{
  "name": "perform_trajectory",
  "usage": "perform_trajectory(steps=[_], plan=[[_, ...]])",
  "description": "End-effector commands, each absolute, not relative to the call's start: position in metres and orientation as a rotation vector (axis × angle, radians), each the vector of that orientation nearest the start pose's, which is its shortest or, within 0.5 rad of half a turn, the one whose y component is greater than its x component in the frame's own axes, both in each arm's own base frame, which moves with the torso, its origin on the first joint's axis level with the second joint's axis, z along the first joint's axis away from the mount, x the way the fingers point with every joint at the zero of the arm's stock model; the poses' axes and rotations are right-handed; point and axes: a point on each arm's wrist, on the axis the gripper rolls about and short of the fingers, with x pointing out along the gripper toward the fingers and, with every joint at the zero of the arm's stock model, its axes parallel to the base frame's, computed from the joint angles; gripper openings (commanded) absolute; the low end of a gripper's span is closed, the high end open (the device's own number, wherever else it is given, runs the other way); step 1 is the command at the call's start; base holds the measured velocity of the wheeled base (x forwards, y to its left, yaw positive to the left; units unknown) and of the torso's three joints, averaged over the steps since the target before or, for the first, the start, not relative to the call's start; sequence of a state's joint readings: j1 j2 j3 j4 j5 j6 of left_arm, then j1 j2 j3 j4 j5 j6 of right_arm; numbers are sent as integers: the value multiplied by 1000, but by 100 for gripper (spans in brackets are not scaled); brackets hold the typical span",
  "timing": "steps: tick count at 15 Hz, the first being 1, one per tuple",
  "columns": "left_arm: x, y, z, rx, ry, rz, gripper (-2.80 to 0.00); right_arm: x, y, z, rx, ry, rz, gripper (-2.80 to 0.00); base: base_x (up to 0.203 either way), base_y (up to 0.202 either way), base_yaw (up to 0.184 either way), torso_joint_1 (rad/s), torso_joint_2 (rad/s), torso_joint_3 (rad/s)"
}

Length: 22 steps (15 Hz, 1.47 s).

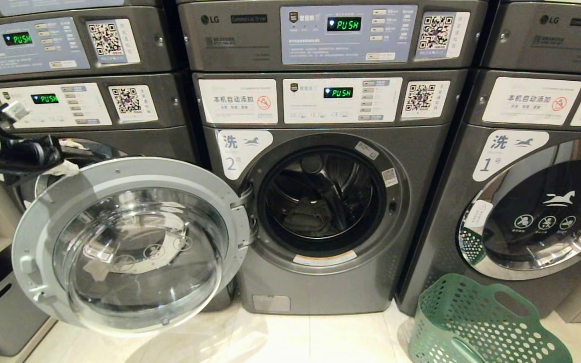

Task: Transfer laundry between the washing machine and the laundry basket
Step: Close the washing machine door with the left hand

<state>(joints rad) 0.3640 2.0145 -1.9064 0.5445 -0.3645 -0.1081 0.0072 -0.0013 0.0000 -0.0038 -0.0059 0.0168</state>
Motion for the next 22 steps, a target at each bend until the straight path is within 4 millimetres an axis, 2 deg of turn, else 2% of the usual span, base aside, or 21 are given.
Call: perform_trajectory(steps=[1, 4, 6, 11, 14, 16, 18, 20, 22], plan=[[375, 134, 255, -349, 639, 31, -280, -23, 0, 76, 17, -6, 2, -280, 0, 0, 0, 0, 0, 0], [392, 141, 246, -305, 583, 26, -280, -23, 0, 76, 17, -6, 2, -280, 0, 0, 0, 0, 0, 0], [389, 139, 251, -299, 569, 26, -280, -23, 0, 76, 17, -4, 2, -280, 0, 0, 0, 0, 0, 0], [347, 121, 295, -303, 560, -3, -280, -23, 0, 76, 11, -6, 2, -280, 0, 0, 0, 0, 0, 0], [339, 119, 307, -288, 521, -10, -280, -23, 0, 76, 11, -6, 2, -280, 0, 0, 0, 0, 0, 0], [343, 120, 301, -292, 535, -8, -280, -23, 0, 76, 12, -6, 2, -280, 0, 0, 0, 0, 0, 0], [358, 126, 284, -301, 567, 0, -280, -23, 0, 76, 14, -6, 2, -280, 0, 0, 0, 0, 0, 0], [382, 135, 261, -293, 555, 11, -280, -23, 0, 76, 15, -5, 2, -280, 0, 0, 0, 0, 0, 0], [414, 148, 239, -249, 459, 40, -280, -23, 0, 76, 15, -5, 2, -280, 0, 0, 0, 0, 0, 0]])
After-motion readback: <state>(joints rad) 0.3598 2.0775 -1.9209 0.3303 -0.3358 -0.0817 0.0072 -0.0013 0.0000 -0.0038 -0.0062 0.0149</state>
